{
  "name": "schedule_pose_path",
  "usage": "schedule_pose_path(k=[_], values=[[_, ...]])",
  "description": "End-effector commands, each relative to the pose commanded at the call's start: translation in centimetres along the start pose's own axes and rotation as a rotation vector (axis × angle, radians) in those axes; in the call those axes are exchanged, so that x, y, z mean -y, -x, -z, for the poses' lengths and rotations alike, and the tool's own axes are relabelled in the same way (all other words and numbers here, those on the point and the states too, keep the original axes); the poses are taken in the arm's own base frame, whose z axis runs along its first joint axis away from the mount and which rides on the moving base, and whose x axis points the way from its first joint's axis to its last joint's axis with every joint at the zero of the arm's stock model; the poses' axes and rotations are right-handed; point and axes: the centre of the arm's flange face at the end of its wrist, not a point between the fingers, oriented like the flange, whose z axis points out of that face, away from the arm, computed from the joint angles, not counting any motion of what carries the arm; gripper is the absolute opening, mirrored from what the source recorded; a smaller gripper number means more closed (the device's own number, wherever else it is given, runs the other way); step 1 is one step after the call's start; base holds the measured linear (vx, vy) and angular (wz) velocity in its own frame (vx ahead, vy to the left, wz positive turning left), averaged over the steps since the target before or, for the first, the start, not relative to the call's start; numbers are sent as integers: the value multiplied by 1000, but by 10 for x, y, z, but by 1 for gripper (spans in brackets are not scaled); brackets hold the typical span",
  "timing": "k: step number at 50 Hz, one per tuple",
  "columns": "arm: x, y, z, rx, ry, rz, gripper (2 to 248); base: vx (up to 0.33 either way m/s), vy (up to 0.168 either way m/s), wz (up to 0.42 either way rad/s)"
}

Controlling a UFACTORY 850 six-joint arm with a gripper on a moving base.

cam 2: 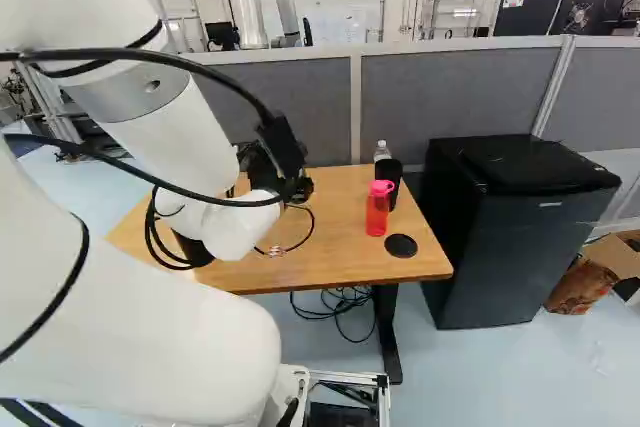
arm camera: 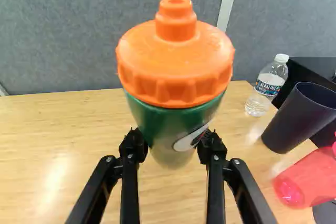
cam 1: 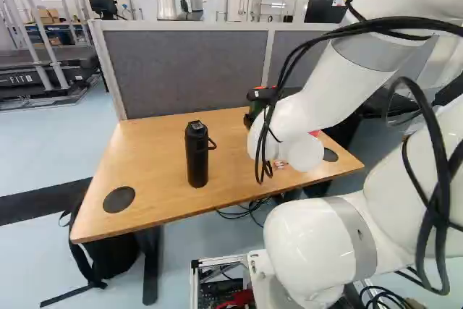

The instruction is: Pick up the green bottle from the table

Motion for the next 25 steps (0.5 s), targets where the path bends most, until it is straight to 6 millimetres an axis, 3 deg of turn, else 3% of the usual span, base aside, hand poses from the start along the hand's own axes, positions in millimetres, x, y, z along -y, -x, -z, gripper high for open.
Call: schedule_pose_path(k=[25], values=[[0, 4, 3, -3, -2, 2, 115, 0, 0, 0]])
